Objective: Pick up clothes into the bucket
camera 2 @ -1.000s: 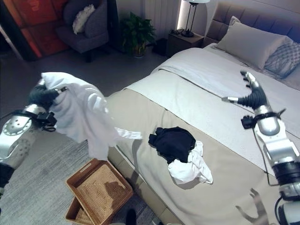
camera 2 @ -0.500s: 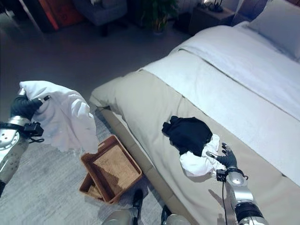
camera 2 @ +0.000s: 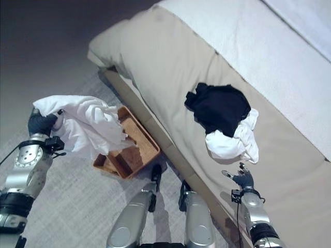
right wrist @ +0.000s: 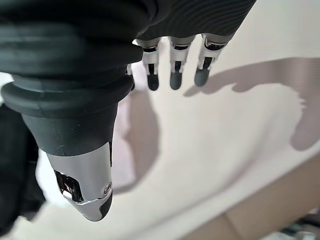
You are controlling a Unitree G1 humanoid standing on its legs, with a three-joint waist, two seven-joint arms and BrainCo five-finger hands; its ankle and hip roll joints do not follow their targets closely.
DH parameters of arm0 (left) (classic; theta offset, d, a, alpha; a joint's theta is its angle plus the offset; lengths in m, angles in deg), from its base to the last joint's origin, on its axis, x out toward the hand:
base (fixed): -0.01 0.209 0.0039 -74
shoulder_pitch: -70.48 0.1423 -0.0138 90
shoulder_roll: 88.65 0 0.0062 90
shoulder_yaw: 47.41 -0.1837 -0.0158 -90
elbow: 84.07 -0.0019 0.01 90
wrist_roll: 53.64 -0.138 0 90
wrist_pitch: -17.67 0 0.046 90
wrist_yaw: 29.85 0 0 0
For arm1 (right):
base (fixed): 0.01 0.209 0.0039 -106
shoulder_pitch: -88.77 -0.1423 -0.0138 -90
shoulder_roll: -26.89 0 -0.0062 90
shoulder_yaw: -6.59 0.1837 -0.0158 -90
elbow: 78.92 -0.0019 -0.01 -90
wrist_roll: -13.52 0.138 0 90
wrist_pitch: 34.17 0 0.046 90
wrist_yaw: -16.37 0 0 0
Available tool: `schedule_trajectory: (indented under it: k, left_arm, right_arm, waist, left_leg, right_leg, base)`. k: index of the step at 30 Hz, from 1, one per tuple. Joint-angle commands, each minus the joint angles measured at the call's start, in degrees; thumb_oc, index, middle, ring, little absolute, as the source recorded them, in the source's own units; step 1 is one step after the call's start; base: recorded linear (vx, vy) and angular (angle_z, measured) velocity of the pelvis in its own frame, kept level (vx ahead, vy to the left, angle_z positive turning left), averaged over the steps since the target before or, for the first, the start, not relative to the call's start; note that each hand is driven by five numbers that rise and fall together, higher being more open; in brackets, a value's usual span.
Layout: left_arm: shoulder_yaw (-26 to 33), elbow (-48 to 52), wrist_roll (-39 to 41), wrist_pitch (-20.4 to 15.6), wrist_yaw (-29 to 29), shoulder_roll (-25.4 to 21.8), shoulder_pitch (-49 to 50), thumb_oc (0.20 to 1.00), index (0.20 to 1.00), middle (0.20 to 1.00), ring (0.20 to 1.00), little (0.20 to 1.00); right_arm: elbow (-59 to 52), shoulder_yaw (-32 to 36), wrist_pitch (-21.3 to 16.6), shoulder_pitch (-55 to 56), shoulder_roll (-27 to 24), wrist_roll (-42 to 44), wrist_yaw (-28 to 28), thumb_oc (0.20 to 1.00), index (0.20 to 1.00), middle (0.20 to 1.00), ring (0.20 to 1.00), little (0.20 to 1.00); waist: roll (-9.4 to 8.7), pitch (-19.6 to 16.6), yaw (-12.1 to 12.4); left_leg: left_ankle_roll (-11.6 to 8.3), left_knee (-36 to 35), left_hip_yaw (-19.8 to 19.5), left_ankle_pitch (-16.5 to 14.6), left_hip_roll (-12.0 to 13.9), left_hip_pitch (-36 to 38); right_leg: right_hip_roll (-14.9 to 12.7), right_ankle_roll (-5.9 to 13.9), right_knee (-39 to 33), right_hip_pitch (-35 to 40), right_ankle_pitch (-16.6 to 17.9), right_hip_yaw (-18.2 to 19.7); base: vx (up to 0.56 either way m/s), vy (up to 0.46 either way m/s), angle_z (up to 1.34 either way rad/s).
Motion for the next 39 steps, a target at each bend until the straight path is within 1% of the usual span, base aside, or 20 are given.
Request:
schedule_trajectory:
  k: [1,2,7,8,10,11,12,13,16,17,18,21,22,23,27,34,36,37,39]
  left_arm:
    - [0.38,0.25,-5.38,-4.38,2.76,-2.27,-5.42,0.2,0.2,0.2,0.2,0.2]
    - [-0.19,-0.39,-5.64,-4.38,3.09,-2.33,-6.24,0.2,0.2,0.2,0.2,0.2]
    - [-4.33,-5.78,-6.79,-3.65,4.24,-2.34,-10.45,0.2,0.2,0.2,0.2,0.2]
    - [-5.16,-6.97,-7.41,-3.36,4.62,-2.25,-11.02,0.2,0.2,0.2,0.2,0.2]
    - [-6.75,-9.01,-7.79,-3.07,5.26,-2.28,-13.2,0.2,0.2,0.2,0.2,0.2]
    - [-7.77,-9.42,-8.56,-3.28,6.01,-2.52,-14.66,0.2,0.2,0.2,0.2,0.2]
    - [-7.79,-9.44,-8.57,-3.28,6.03,-2.52,-14.78,0.2,0.2,0.2,0.2,0.2]
    - [-8.25,-10.31,-8.06,-3.57,6.59,-1.88,-16.06,0.2,0.2,0.2,0.2,0.2]
    - [-8.87,-11.34,-7.72,-3.69,7.35,-1.16,-17.54,0.2,0.2,0.2,0.2,0.2]
    - [-9.38,-11.79,-7.4,-3.85,8.11,-0.76,-19.0,0.2,0.2,0.2,0.2,0.2]
    - [-9.42,-11.84,-7.39,-3.86,8.11,-0.77,-19.13,0.2,0.2,0.2,0.2,0.2]
    - [-10.56,-14.02,-7.01,-3.71,8.73,-0.24,-21.61,0.2,0.2,0.2,0.2,0.2]
    - [-10.72,-14.03,-6.94,-3.79,8.78,-0.37,-22.19,0.313,0.313,0.313,0.313,0.313]
    - [-11.25,-15.04,-6.3,-3.77,8.87,0.14,-23.37,1.0,1.0,1.0,1.0,1.0]
    - [-12.35,-16.69,-6.21,-3.58,9.36,0.82,-25.92,1.0,1.0,1.0,1.0,1.0]
    - [-12.11,-15.73,-4.05,-4.45,8.48,2.15,-25.72,1.0,1.0,1.0,1.0,1.0]
    - [-11.72,-15.82,-4.99,-4.15,9.15,2.45,-25.23,1.0,1.0,1.0,1.0,1.0]
    - [-11.66,-17.14,-7.18,-3.3,10.93,2.69,-25.59,1.0,1.0,1.0,1.0,1.0]
    - [-12.18,-19.47,-10.14,-1.56,12.3,2.76,-26.38,1.0,1.0,1.0,1.0,1.0]
  right_arm:
    - [-1.36,-0.64,-2.78,0.94,-1.83,-0.29,-2.25,1.0,1.0,1.0,1.0,1.0]
    - [-1.18,-0.89,-2.98,0.81,-1.71,-0.13,-2.48,1.0,1.0,1.0,1.0,1.0]
    - [-2.52,-2.62,-4.25,-0.62,-2.34,1.51,-3.79,1.0,1.0,1.0,1.0,1.0]
    - [-2.96,-3.32,-4.58,-0.94,-2.58,1.74,-3.92,1.0,1.0,1.0,1.0,1.0]
    - [-4.86,-3.94,-4.95,-1.68,-3.07,2.24,-4.35,1.0,1.0,1.0,1.0,1.0]
    - [-6.71,-4.45,-5.74,-2.25,-3.74,2.52,-5.03,1.0,1.0,1.0,1.0,1.0]
    - [-6.74,-4.4,-5.72,-2.3,-3.73,2.51,-5.05,1.0,1.0,1.0,1.0,1.0]
    - [-8.55,-4.99,-6.53,-2.85,-4.1,2.99,-5.65,1.0,1.0,1.0,1.0,1.0]
    - [-10.22,-5.1,-7.18,-3.62,-4.46,3.5,-6.09,1.0,1.0,1.0,1.0,1.0]
    - [-12.19,-5.48,-7.81,-4.1,-4.85,3.78,-6.55,1.0,1.0,1.0,1.0,1.0]
    - [-12.21,-5.43,-7.78,-4.15,-4.84,3.77,-6.56,1.0,1.0,1.0,1.0,1.0]
    - [-14.1,-5.88,-8.66,-5.13,-5.31,4.4,-7.35,1.0,1.0,1.0,1.0,1.0]
    - [-14.44,-5.87,-8.66,-5.35,-5.51,4.29,-7.63,1.0,1.0,1.0,1.0,1.0]
    - [-14.6,-6.1,-8.86,-5.91,-5.63,4.39,-8.13,1.0,1.0,1.0,1.0,1.0]
    - [-14.93,-6.5,-9.04,-7.07,-6.23,4.03,-8.89,1.0,1.0,1.0,1.0,1.0]
    - [-14.49,-6.6,-9.15,-8.32,-6.53,3.78,-9.11,1.0,1.0,1.0,1.0,1.0]
    - [-14.39,-6.5,-9.25,-8.57,-6.41,3.8,-9.38,1.0,1.0,1.0,1.0,1.0]
    - [-14.3,-6.29,-9.23,-8.98,-6.28,3.82,-9.79,1.0,1.0,1.0,1.0,1.0]
    - [-14.32,-6.0,-9.3,-9.75,-6.08,4.31,-10.59,1.0,1.0,1.0,1.0,1.0]
  waist:
    - [-0.78,-1.11,-0.44]
    - [-0.92,-0.67,-0.4]
    - [-1.66,-0.66,-0.91]
    - [-1.88,-0.66,-1.03]
    - [-2.21,-0.66,-1.28]
    - [-2.42,-0.66,-1.68]
    - [-2.42,-0.66,-1.66]
    - [-2.78,-0.66,-2.2]
    - [-3.15,-0.66,-2.69]
    - [-3.47,-0.66,-3.25]
    - [-3.48,-0.66,-3.21]
    - [-3.91,-0.66,-4.27]
    - [-4.03,-0.66,-4.34]
    - [-4.14,-0.66,-4.73]
    - [-4.23,-0.66,-5.35]
    - [-4.02,-0.66,-5.59]
    - [-3.86,-0.66,-5.61]
    - [-3.76,-0.66,-5.73]
    - [-3.61,-0.66,-5.93]
  left_leg:
    - [1.72,11.83,0.83,-7.33,2.23,-3.11]
    - [1.68,12.52,0.67,-7.38,2.21,-4.09]
    - [1.56,15.33,0.16,-7.28,2.11,-11.83]
    - [1.33,16.35,-0.09,-9.15,2.31,-12.51]
    - [1.29,17.62,-0.13,-9.17,2.42,-15.89]
    - [1.24,18.63,-0.17,-9.0,2.34,-19.25]
    - [1.24,18.74,-0.15,-9.01,2.33,-19.41]
    - [1.19,19.39,-0.04,-8.87,2.42,-22.16]
    - [1.16,20.17,0.04,-8.73,2.72,-25.05]
    - [1.1,20.67,0.12,-8.49,2.81,-27.64]
    - [1.1,20.74,0.15,-8.49,2.82,-27.78]
    - [1.15,20.91,0.51,-8.17,3.26,-31.13]
    - [1.13,21.21,0.6,-8.13,3.3,-32.02]
    - [1.12,21.14,0.71,-7.95,3.54,-33.42]
    - [0.94,20.32,1.07,-7.51,3.76,-35.06]
    - [0.66,17.25,1.47,-6.83,3.93,-33.99]
    - [0.57,16.26,1.58,-6.57,3.97,-33.47]
    - [0.49,15.08,1.62,-6.18,4.08,-32.89]
    - [0.34,14.02,1.78,-5.73,4.13,-32.18]
  right_leg:
    - [-5.48,4.15,-3.5,-2.06,8.49,1.22]
    - [-5.63,4.05,-2.91,-2.86,8.33,0.95]
    - [-5.71,3.67,0.21,-10.42,7.87,0.98]
    - [-5.42,4.13,1.48,-11.36,6.21,1.45]
    - [-5.37,4.03,2.61,-14.67,6.05,1.5]
    - [-5.32,3.91,3.5,-17.95,6.17,1.86]
    - [-5.34,3.91,3.62,-18.13,6.15,1.89]
    - [-5.15,3.86,4.16,-20.86,6.4,2.14]
    - [-5.05,3.9,4.92,-24.25,6.76,2.35]
    - [-4.99,4.0,5.06,-26.81,7.18,2.68]
    - [-4.99,4.0,5.14,-26.96,7.18,2.72]
    - [-4.78,4.26,5.28,-30.8,8.08,3.02]
    - [-4.72,4.28,5.25,-31.46,8.2,3.17]
    - [-4.62,4.51,4.82,-33.0,8.73,3.32]
    - [-4.54,4.9,3.85,-34.95,9.57,3.36]
    - [-4.21,5.15,0.98,-34.7,10.58,3.5]
    - [-4.21,5.19,0.09,-34.32,10.87,3.56]
    - [-4.18,5.26,-0.89,-33.88,11.18,3.55]
    - [-4.05,5.4,-1.7,-33.39,11.52,3.6]
  base:
    - [-0.09,0.002,0.06]
    - [-0.07,-0.007,0.06]
    - [-0.05,-0.011,0.11]
    - [0.01,-0.028,0.13]
    - [-0.05,-0.021,0.12]
    - [-0.08,0.002,0.06]
    - [-0.09,0.018,0.08]
    - [-0.04,0.01,0.08]
    - [-0.03,0.013,0.01]
    - [-0.04,0.023,-0.06]
    - [-0.04,0.021,-0.13]
    - [-0.02,0.025,-0.11]
    - [-0.01,0.038,-0.03]
    - [-0.01,0.023,-0.06]
    - [0.0,0.018,-0.12]
    - [0.0,0.006,-0.03]
    - [0.0,0.005,-0.07]
    - [0.0,-0.007,-0.06]
    - [0.01,-0.009,-0.05]
